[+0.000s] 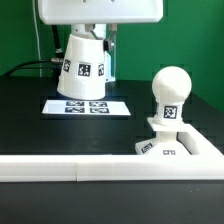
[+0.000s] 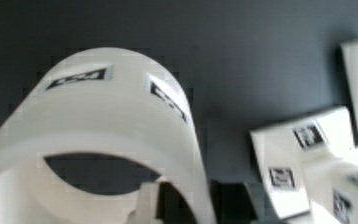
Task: Assemble lamp
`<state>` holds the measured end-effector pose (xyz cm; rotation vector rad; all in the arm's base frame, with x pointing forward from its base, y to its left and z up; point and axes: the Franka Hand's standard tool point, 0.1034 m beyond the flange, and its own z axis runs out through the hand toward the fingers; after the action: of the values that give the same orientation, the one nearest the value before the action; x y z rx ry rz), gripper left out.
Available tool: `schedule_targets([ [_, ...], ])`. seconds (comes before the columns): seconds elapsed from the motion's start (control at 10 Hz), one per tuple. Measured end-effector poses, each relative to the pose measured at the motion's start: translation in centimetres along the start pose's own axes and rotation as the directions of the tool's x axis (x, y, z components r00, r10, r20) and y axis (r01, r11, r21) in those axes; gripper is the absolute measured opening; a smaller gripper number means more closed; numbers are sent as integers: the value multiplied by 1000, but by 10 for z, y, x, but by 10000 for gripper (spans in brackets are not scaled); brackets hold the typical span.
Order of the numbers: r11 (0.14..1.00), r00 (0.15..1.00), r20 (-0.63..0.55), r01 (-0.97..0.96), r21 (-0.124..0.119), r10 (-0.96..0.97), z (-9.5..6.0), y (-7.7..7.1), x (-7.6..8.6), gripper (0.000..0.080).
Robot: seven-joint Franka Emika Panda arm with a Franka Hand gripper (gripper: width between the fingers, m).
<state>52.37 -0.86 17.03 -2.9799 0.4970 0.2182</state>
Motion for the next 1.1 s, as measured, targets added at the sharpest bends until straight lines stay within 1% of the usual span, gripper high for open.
schedule_targets([
  [0.1,999,999,9,-37,20,37,-6,0,12,45],
  [0.3,999,1000,5,-30,16,30,-2,0,12,45],
  [0.6,999,999,7,-33,17,33,-2,-1,11,45],
  [0.7,999,999,5,-34,23,34,-8,-7,9,45],
  [0.8,996,997,10,-83,46,82,-17,-21,11,45],
  [0.9,990,991,21,-134,53,133,-29,-37,13,45],
  [1.0,987,989,26,-148,60,147,-46,-55,18,45],
  [1.1,987,989,21,-146,65,145,-57,-64,25,45],
])
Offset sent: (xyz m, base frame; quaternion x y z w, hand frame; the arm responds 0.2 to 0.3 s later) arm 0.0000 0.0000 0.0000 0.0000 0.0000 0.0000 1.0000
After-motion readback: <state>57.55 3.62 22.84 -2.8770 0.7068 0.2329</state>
